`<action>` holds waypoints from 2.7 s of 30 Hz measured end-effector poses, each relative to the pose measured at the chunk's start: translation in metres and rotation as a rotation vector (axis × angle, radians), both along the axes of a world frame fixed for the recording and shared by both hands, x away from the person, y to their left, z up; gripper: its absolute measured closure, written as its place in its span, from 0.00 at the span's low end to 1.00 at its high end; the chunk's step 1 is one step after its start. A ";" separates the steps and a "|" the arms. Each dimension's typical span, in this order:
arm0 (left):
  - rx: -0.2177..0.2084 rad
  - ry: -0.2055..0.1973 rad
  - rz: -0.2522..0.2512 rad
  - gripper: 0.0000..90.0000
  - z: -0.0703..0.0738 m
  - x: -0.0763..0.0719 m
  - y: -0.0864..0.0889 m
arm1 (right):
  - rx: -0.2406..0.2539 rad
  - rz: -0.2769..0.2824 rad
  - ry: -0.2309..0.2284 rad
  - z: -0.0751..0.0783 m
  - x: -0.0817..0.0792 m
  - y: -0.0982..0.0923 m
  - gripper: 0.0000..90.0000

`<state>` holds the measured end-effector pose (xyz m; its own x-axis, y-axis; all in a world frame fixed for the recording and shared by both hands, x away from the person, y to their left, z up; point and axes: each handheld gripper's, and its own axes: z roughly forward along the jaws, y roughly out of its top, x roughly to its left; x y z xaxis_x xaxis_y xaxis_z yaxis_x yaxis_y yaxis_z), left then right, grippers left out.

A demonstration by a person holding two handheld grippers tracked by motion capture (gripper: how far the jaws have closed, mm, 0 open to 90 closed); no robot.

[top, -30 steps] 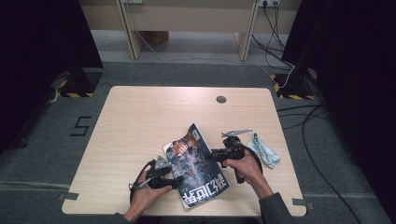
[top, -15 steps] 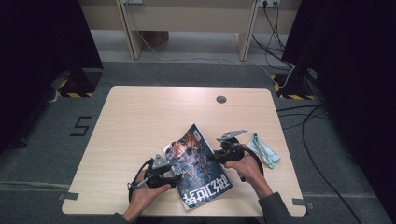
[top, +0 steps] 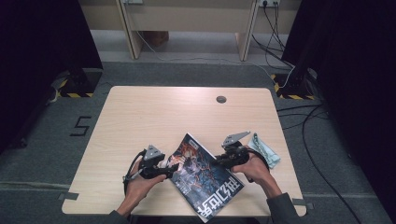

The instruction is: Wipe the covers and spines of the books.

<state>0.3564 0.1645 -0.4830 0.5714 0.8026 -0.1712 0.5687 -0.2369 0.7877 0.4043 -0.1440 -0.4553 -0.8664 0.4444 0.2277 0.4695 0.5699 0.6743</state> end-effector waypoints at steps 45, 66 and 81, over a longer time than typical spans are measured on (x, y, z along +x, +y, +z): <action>0.024 -0.110 -0.211 0.78 -0.008 0.010 0.003 | -0.042 0.095 -0.016 0.000 0.001 0.010 0.85; 0.032 -0.180 -0.125 0.85 0.004 -0.005 0.017 | -0.283 -0.196 -0.128 -0.002 -0.001 -0.013 0.59; 0.049 -0.189 -0.212 0.90 0.001 -0.028 0.015 | -0.266 -0.325 -0.145 -0.008 0.019 -0.022 0.50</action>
